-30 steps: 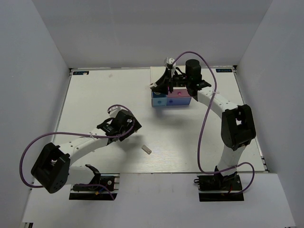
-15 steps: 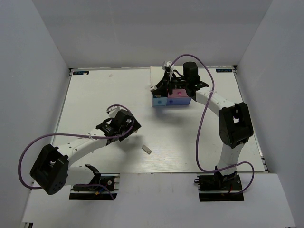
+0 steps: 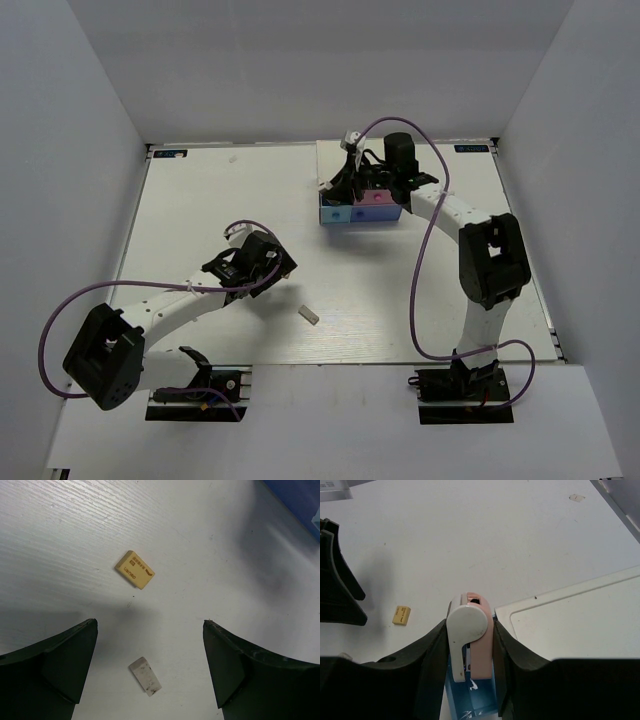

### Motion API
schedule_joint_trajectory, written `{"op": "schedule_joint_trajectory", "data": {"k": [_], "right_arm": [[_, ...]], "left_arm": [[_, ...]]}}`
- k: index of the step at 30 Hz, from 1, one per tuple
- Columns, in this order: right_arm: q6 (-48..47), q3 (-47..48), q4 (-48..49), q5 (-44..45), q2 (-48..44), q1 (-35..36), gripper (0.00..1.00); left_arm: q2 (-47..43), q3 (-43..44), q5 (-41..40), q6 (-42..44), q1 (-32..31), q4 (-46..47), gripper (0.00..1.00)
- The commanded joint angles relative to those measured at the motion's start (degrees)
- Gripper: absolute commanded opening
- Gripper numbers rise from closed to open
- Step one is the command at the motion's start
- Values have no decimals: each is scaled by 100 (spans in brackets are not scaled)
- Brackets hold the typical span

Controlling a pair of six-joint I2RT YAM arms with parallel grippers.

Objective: Sort the stationery into containers
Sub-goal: Place the stationery in the drawer.

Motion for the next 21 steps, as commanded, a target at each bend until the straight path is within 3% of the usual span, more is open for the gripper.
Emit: {"op": "schedule_joint_trajectory", "data": {"k": [1,5,10,17,21], "right_arm": [[-247,209,-75,77,56,-22,36],[-441,209,-198,103,30,-13,46],[-529,156,-234,42,-14,-13,65],[-424,60,-67,-37,-110,-31,66],[-327,-125,258,-283,-339,-22,55]], "left_arm": [[-170,6,-82,-33,27,-74,96],[-170,6,-82,-33,27,-74,96],[-170,6,-82,-33,27,-74,96],[-170,6,-82,-33,27,-74,96],[-170,6,-82,-33,27,-74,96]]}}
